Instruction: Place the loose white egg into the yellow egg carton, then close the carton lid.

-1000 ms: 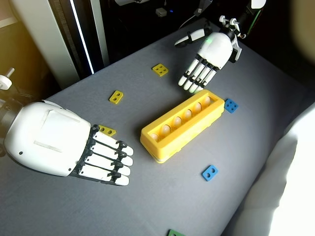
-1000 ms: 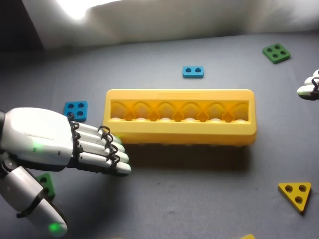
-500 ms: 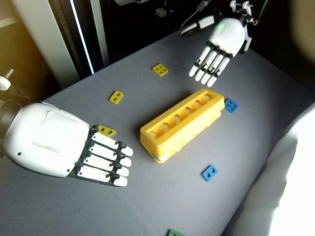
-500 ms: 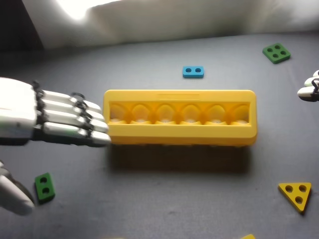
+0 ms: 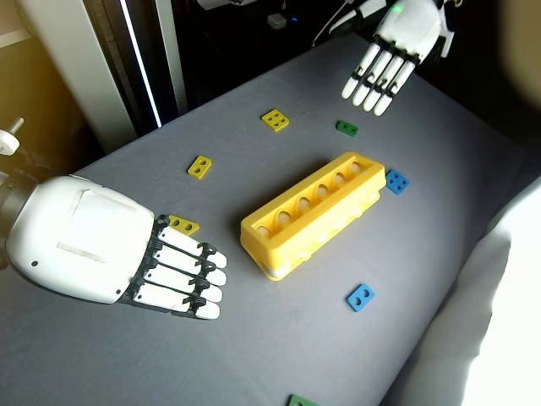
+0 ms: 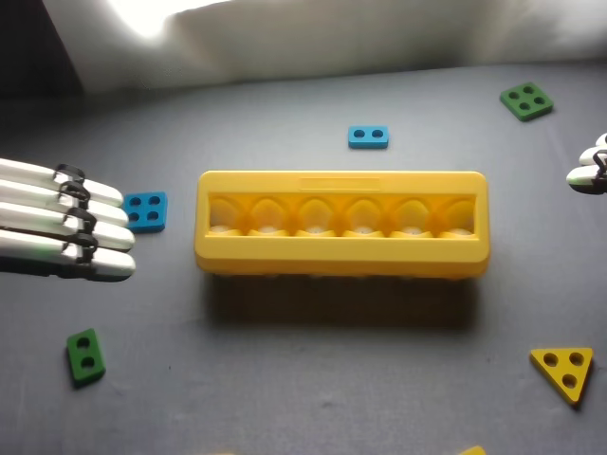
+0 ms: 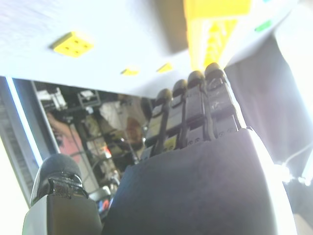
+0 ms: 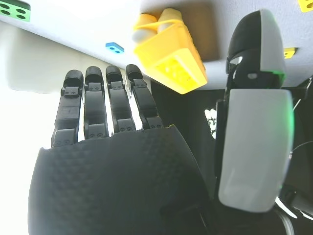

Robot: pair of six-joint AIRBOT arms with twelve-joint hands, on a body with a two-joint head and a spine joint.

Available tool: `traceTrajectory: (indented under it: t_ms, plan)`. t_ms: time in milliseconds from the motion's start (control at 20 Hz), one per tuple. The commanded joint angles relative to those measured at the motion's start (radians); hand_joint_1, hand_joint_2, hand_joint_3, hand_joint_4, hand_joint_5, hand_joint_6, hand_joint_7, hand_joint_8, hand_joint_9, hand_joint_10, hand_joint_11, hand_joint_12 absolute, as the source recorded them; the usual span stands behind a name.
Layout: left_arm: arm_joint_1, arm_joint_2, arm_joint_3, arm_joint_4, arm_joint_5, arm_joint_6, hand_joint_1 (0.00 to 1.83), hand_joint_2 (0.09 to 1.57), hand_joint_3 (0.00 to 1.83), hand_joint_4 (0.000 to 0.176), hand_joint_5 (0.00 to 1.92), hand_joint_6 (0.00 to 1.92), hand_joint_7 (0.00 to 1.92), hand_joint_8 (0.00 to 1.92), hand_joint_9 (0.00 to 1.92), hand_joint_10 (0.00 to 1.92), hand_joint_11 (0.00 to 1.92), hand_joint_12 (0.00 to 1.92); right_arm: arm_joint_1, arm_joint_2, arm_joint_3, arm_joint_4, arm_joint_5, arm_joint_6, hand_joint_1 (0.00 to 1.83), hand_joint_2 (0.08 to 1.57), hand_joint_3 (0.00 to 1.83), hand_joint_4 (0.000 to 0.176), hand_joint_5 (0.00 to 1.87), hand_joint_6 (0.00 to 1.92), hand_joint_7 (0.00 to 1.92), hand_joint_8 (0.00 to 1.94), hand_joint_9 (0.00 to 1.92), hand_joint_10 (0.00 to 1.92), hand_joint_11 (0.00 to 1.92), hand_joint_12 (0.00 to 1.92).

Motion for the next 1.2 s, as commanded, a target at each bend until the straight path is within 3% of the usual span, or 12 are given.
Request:
traceTrajectory:
  t_ms: [0, 250, 400, 700, 850, 950, 1150]
  plan:
    - [-0.002, 0.021, 0.007, -0.077, -0.061, 0.004, 0.0, 1.01, 0.0, 0.0, 0.0, 0.0, 0.0, 0.0, 0.0, 0.0, 0.0, 0.0, 0.004, 0.015, -0.002, 0.022, 0.029, -0.001, 0.61, 0.88, 0.0, 0.0, 0.07, 0.01, 0.03, 0.01, 0.0, 0.0, 0.0, 0.0]
    - [-0.014, 0.024, 0.038, -0.076, -0.047, 0.038, 0.0, 1.02, 0.0, 0.0, 0.0, 0.0, 0.0, 0.0, 0.0, 0.0, 0.0, 0.0, 0.001, 0.015, -0.001, 0.017, 0.257, -0.022, 0.59, 0.9, 0.0, 0.0, 0.07, 0.01, 0.02, 0.01, 0.0, 0.0, 0.0, 0.0]
    - [-0.013, 0.019, 0.025, -0.079, -0.02, 0.057, 0.0, 1.03, 0.0, 0.0, 0.0, 0.0, 0.0, 0.0, 0.0, 0.0, 0.0, 0.0, 0.001, 0.015, -0.002, 0.003, 0.324, -0.034, 0.58, 0.89, 0.0, 0.0, 0.05, 0.0, 0.01, 0.0, 0.0, 0.0, 0.0, 0.0]
    - [-0.014, 0.013, -0.07, -0.068, 0.039, 0.129, 0.0, 0.99, 0.0, 0.0, 0.0, 0.0, 0.0, 0.0, 0.0, 0.0, 0.0, 0.0, -0.003, 0.015, -0.002, 0.001, 0.345, -0.057, 0.57, 0.9, 0.01, 0.0, 0.04, 0.0, 0.01, 0.0, 0.0, 0.0, 0.0, 0.0]
    - [-0.023, 0.008, -0.078, -0.08, 0.127, 0.095, 0.0, 1.02, 0.0, 0.0, 0.0, 0.0, 0.0, 0.0, 0.0, 0.0, 0.0, 0.0, -0.005, 0.015, -0.004, 0.0, 0.345, -0.057, 0.6, 0.9, 0.0, 0.0, 0.05, 0.0, 0.02, 0.0, 0.0, 0.0, 0.0, 0.0]
    - [-0.011, 0.003, -0.066, -0.13, 0.116, 0.11, 0.0, 1.02, 0.0, 0.0, 0.0, 0.0, 0.0, 0.0, 0.0, 0.0, 0.0, 0.0, -0.005, 0.015, -0.006, 0.0, 0.345, -0.057, 0.58, 0.9, 0.0, 0.0, 0.05, 0.01, 0.03, 0.01, 0.01, 0.0, 0.0, 0.0]
    - [-0.01, 0.007, -0.072, -0.129, 0.113, 0.112, 0.0, 1.04, 0.01, 0.0, 0.0, 0.0, 0.0, 0.0, 0.0, 0.0, 0.0, 0.0, -0.008, 0.016, -0.016, -0.012, 0.345, -0.057, 0.57, 0.91, 0.0, 0.0, 0.06, 0.0, 0.01, 0.0, 0.0, 0.0, 0.0, 0.0]
